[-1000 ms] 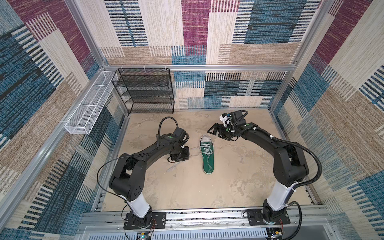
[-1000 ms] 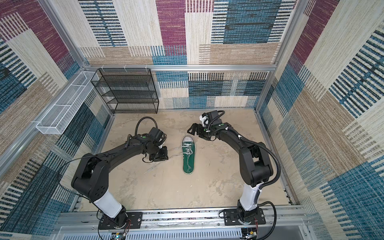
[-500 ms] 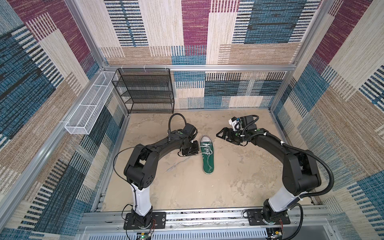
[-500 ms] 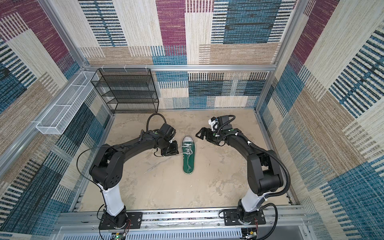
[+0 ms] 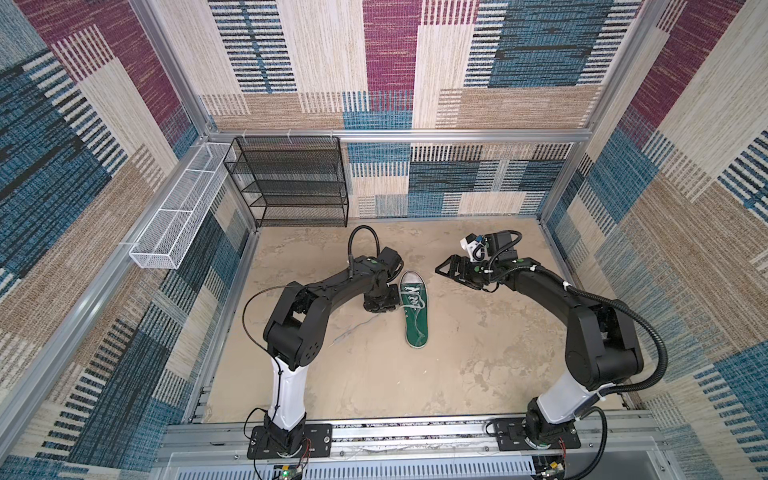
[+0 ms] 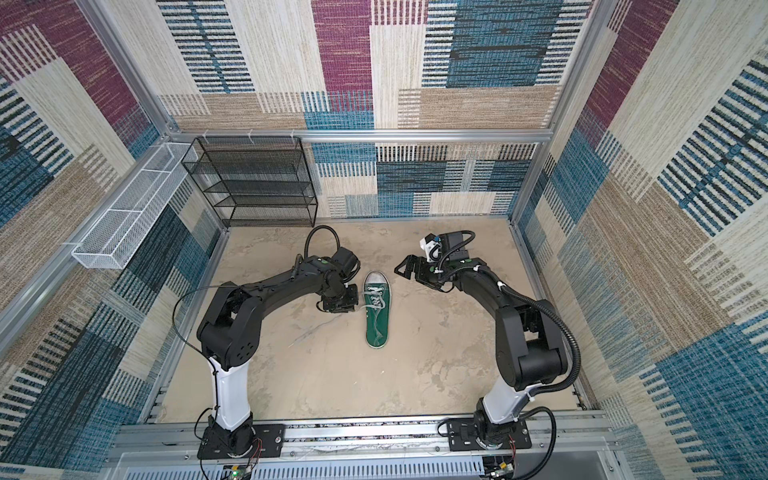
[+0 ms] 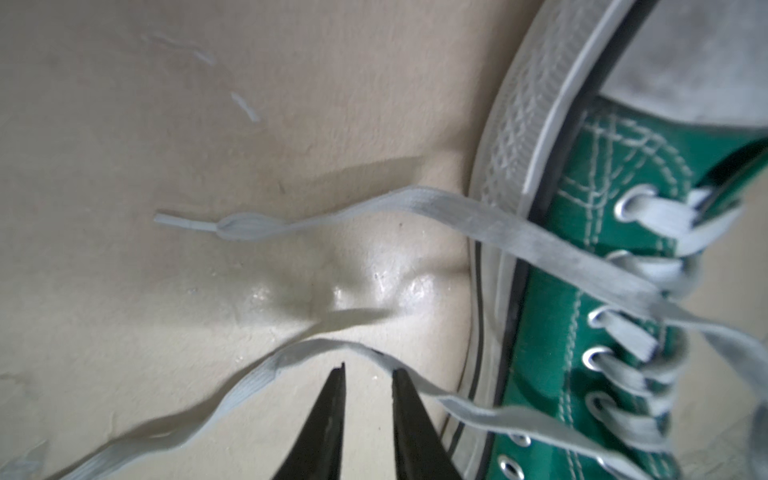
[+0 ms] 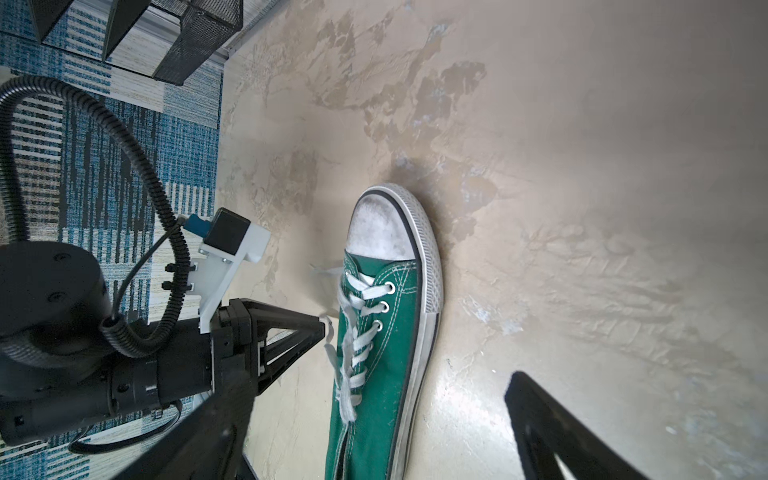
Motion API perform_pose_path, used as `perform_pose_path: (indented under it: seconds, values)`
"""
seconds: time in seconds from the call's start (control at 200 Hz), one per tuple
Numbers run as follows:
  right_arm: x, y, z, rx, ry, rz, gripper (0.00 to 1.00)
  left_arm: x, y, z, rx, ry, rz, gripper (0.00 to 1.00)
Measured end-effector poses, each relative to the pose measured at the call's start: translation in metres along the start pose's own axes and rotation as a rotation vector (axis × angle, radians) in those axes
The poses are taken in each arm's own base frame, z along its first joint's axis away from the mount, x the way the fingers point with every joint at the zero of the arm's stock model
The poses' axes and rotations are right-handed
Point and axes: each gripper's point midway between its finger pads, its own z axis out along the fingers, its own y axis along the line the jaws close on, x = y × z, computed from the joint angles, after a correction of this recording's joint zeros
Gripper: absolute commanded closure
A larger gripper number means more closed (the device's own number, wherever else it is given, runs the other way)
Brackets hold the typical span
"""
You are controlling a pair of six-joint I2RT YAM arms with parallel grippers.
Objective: Tie the shoes
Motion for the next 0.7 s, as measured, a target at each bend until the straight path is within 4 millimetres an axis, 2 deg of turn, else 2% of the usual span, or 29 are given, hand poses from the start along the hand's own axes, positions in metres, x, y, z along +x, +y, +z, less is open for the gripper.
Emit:
perform_pose_path:
  seconds: [0.321, 0.421, 0.586, 0.701]
  values:
    - [0.000, -0.005, -0.005, 0.000, -0.008, 0.001, 0.03, 0.002, -0.002, 0.017, -0.022, 0.029, 0.009, 0.76]
    - [-0.001, -0.007, -0.007, 0.004, -0.014, 0.005, 0.03, 0.003, -0.004, 0.018, -0.025, 0.029, 0.013, 0.81]
    - [0.003, -0.012, -0.008, 0.010, -0.011, 0.013, 0.03, 0.006, -0.005, 0.022, -0.030, 0.037, 0.020, 0.96]
    - [0.006, -0.014, -0.008, 0.012, -0.006, 0.017, 0.03, 0.006, -0.006, 0.021, -0.029, 0.036, 0.025, 1.00]
